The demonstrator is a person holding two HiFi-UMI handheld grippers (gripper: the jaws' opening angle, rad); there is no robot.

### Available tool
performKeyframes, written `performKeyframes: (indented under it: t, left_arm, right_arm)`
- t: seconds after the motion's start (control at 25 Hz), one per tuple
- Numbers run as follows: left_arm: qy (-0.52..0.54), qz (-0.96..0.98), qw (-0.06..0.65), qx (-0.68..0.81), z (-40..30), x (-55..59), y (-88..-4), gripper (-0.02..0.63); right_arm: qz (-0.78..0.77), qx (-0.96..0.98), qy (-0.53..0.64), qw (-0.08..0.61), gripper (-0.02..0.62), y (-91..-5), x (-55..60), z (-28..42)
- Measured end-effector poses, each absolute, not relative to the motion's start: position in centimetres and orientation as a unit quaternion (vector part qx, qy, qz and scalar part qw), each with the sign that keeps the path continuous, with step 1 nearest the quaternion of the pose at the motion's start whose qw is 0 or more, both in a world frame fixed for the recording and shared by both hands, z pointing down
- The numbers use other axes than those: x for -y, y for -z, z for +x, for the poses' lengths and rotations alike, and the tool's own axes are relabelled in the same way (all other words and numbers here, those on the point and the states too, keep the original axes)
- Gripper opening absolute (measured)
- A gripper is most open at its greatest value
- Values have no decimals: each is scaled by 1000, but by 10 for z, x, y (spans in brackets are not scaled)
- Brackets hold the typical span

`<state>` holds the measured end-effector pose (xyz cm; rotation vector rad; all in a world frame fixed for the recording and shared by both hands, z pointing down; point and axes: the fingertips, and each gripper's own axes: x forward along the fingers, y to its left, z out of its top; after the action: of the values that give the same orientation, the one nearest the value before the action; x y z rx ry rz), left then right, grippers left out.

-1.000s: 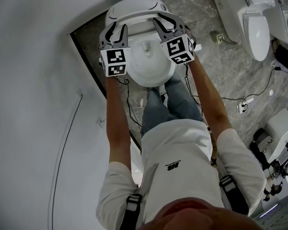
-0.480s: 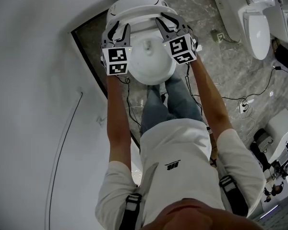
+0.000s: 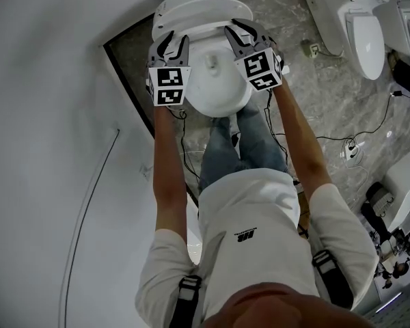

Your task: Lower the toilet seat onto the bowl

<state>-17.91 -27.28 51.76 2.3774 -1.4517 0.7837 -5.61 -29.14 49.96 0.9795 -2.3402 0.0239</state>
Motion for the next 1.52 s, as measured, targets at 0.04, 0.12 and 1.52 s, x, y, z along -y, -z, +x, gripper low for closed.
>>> performKeyframes:
  t: [0.04, 0.12, 1.52]
  left_arm:
    - [-269, 817, 124, 496, -180, 268, -517, 144]
    - [-268, 819, 123, 493, -184, 257, -517, 144]
    - [-275, 837, 131, 454, -162, 164, -529, 144]
  right_arm:
    - [371, 880, -9, 297, 92, -499, 287, -57]
    - [374, 879, -7, 297, 94, -498, 275, -61]
    - [395, 869, -6, 298, 101, -510, 183, -40]
